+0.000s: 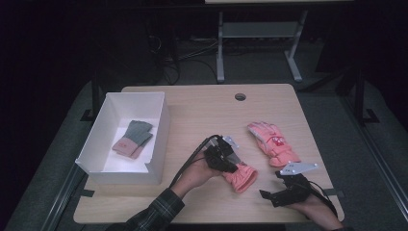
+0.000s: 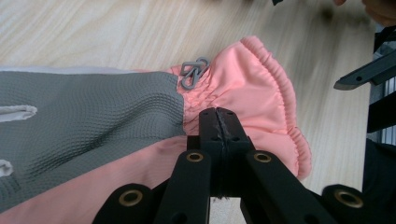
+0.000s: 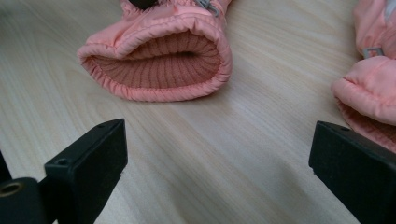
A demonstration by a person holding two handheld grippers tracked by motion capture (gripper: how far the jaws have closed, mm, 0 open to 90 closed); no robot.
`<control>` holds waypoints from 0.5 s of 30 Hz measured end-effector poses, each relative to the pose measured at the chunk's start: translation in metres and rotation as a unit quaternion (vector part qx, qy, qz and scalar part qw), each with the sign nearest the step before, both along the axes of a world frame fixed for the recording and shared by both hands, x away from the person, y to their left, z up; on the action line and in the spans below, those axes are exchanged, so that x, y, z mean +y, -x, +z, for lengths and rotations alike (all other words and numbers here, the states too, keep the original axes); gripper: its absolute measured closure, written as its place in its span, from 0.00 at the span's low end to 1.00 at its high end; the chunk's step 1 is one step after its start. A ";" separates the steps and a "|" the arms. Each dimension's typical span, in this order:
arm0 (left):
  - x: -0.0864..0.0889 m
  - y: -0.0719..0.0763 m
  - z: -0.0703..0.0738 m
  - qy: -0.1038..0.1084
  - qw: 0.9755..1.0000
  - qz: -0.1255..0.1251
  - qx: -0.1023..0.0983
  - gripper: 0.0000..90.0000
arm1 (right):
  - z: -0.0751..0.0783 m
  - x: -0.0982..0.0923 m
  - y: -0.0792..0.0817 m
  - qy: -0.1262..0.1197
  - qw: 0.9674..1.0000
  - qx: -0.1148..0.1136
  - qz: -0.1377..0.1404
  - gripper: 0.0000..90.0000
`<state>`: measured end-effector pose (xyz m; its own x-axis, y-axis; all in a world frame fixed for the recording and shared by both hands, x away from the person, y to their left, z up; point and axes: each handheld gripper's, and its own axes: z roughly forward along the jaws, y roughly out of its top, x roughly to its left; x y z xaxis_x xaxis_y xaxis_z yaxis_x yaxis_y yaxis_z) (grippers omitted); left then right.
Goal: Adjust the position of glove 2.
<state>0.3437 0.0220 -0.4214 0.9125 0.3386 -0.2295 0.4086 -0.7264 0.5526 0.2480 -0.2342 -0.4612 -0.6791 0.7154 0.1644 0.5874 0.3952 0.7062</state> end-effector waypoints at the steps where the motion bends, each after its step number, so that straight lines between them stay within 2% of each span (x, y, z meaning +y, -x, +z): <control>1: 0.002 0.000 0.001 0.007 1.000 0.000 -0.003 1.00 | 0.000 0.000 0.000 0.001 1.000 -0.001 0.000 0.04; 4: 0.011 0.002 0.005 0.031 0.999 0.007 -0.004 1.00 | 0.002 -0.002 0.000 0.001 1.000 -0.008 -0.002 0.05; 7: 0.021 0.006 0.008 0.047 0.999 0.008 -0.007 0.93 | 0.004 -0.004 -0.001 0.000 1.000 -0.003 -0.003 0.05; 10: 0.034 0.013 0.009 0.053 0.998 0.006 -0.019 0.81 | 0.007 -0.005 -0.001 -0.001 1.000 -0.001 -0.004 0.08; 12: 0.043 0.020 0.009 0.048 0.998 0.003 -0.038 0.71 | 0.009 -0.004 -0.001 0.004 1.000 -0.002 -0.002 0.17; 13: 0.046 0.022 0.009 0.051 0.998 0.004 -0.041 0.65 | 0.011 -0.004 -0.001 0.001 1.000 0.001 0.003 0.17; 15: 0.056 0.027 0.009 0.060 0.997 0.008 -0.049 0.58 | 0.013 -0.002 -0.001 0.007 1.000 0.004 -0.004 0.20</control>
